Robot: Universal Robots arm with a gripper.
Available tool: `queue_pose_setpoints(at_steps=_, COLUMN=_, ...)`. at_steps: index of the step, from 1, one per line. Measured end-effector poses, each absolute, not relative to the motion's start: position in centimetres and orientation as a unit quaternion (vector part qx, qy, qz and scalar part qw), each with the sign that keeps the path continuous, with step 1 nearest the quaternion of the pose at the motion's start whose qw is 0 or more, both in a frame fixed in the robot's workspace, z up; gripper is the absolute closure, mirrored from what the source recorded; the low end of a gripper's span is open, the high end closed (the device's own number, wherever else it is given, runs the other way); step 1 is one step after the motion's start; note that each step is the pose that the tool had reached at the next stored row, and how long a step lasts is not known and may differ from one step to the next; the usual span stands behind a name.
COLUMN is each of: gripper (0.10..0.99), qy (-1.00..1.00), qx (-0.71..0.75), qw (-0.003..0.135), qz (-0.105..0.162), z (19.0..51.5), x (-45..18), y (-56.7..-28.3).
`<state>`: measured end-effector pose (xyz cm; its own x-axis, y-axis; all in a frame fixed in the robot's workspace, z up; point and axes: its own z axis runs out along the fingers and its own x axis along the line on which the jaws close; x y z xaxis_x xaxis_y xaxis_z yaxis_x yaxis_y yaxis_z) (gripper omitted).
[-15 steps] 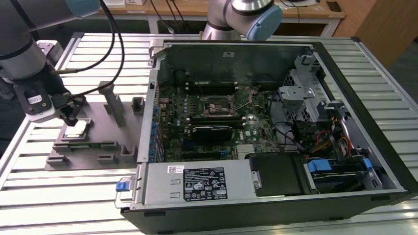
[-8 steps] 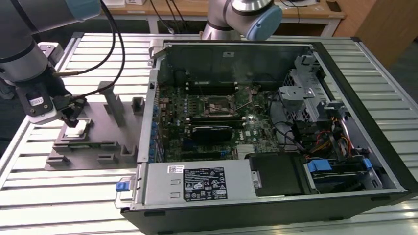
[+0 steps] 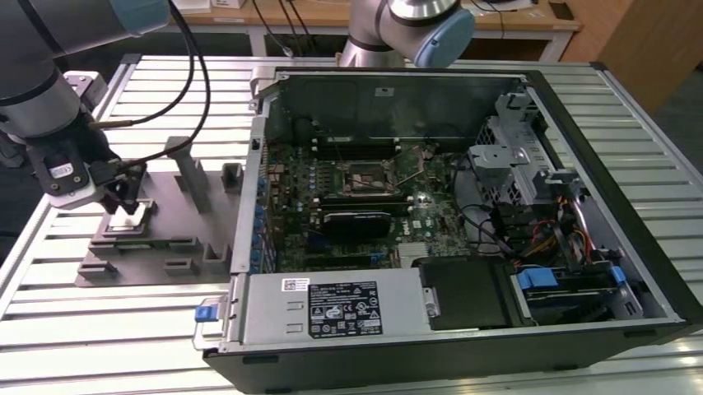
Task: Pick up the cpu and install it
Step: 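Pick up the cpu and move it towards the insertion slot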
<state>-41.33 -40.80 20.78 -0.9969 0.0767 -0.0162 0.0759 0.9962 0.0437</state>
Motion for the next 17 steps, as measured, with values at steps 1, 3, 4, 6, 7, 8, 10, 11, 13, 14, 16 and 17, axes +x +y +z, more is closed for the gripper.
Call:
queue_pose_setpoints(at_steps=1, gripper=0.733, qy=0.999, qx=0.038, qw=0.009, qz=0.022, z=20.78, x=-41.33, y=-40.80)
queue_pose_setpoints(at_steps=3, gripper=0.675, qy=0.999, qx=0.038, qw=0.009, qz=0.022, z=20.77, x=-41.33, y=-40.80)
queue_pose_setpoints(at_steps=4, gripper=0.620, qy=0.999, qx=0.038, qw=0.009, qz=0.022, z=20.77, x=-41.33, y=-40.80)
queue_pose_setpoints(at_steps=6, gripper=0.561, qy=0.999, qx=0.038, qw=0.009, qz=0.022, z=20.77, x=-41.33, y=-40.80)
queue_pose_setpoints(at_steps=7, gripper=0.502, qy=0.999, qx=0.038, qw=0.009, qz=0.022, z=20.77, x=-41.33, y=-40.80)
queue_pose_setpoints(at_steps=8, gripper=0.502, qy=0.999, qx=0.038, qw=0.009, qz=0.022, z=20.77, x=-41.33, y=-40.80)
queue_pose_setpoints(at_steps=10, gripper=0.439, qy=0.999, qx=0.038, qw=0.009, qz=0.022, z=20.76, x=-41.33, y=-40.80)
queue_pose_setpoints(at_steps=11, gripper=0.439, qy=0.999, qx=0.038, qw=0.009, qz=0.022, z=20.76, x=-41.33, y=-40.80)
queue_pose_setpoints(at_steps=13, gripper=0.439, qy=0.999, qx=0.038, qw=0.009, qz=0.022, z=20.55, x=-41.32, y=-40.79)
queue_pose_setpoints(at_steps=14, gripper=0.439, qy=0.999, qx=0.038, qw=0.009, qz=0.022, z=20.38, x=-41.32, y=-40.80)
queue_pose_setpoints(at_steps=16, gripper=0.439, qy=0.999, qx=0.038, qw=0.009, qz=0.022, z=20.09, x=-41.33, y=-40.80)
queue_pose_setpoints(at_steps=17, gripper=0.439, qy=0.999, qx=0.038, qw=0.009, qz=0.022, z=20.01, x=-41.33, y=-40.80)
